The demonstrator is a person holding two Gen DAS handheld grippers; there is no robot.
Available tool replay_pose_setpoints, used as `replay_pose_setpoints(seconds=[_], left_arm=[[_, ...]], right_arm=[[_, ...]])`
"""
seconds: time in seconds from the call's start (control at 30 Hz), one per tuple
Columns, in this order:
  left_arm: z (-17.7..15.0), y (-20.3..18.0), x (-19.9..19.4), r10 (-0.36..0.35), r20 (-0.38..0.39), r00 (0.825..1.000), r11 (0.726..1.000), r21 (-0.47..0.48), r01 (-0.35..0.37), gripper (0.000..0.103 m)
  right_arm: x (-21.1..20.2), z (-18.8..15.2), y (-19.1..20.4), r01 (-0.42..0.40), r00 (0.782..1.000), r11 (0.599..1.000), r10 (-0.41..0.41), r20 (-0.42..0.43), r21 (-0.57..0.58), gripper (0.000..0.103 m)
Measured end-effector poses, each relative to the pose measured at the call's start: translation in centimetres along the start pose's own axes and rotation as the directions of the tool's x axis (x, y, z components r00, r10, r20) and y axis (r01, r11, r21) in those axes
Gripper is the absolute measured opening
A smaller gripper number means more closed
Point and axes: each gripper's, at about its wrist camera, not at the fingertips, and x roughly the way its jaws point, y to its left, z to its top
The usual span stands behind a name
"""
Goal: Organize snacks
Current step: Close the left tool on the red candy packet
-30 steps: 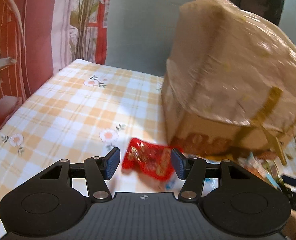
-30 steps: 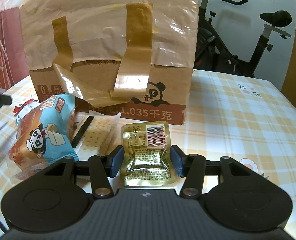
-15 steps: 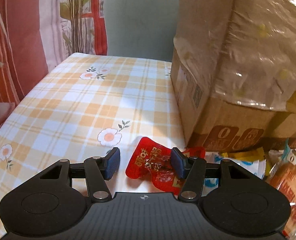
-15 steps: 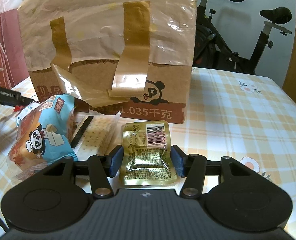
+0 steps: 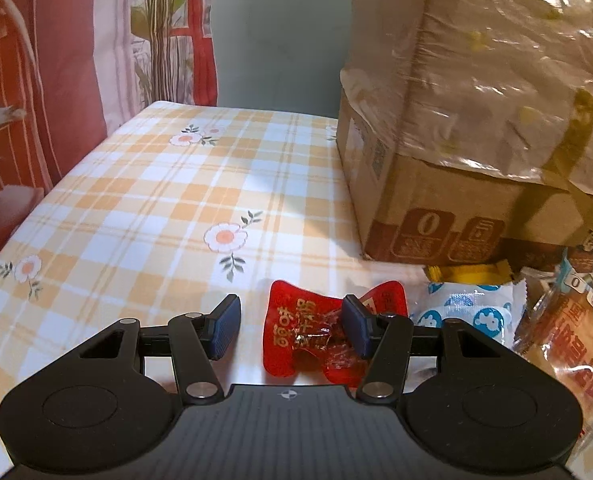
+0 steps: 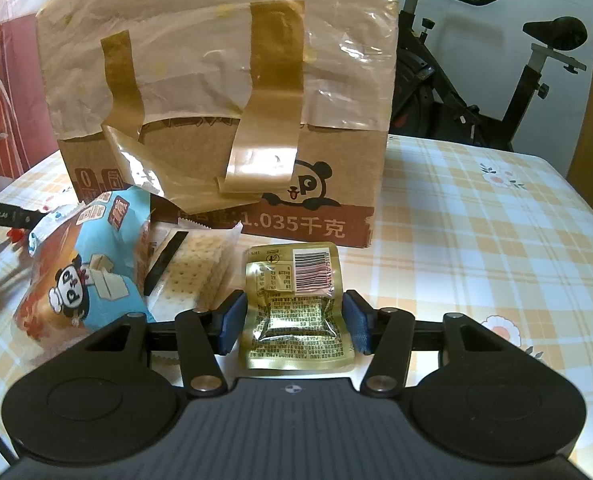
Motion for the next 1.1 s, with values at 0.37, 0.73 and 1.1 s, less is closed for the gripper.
replay_pose_setpoints(seconds=[0.37, 0.73, 1.1], left_arm=[[-0.5, 0.4, -2.9, -0.023, 0.057, 0.998, 0.998, -0.049, 0.026, 0.059], [-1.9, -0.4, -1.9, 0.020, 0.000, 1.000, 1.000, 0.002, -0.020, 0.060], [-2.3, -1.2, -2.1, 0.016, 0.015, 1.000, 0.998, 0.059, -0.017, 0.042]], right_arm=[[0.0, 0.0, -0.1, -0.001, 1.000, 1.000, 0.001, 0.000, 0.002, 0.056], [0.0, 0.0, 0.1, -0.003, 1.000, 1.000, 0.003, 0.001, 0.001, 0.056], [0.1, -0.1, 0.1, -0.003, 1.000, 1.000, 0.003, 0.001, 0.001, 0.056]])
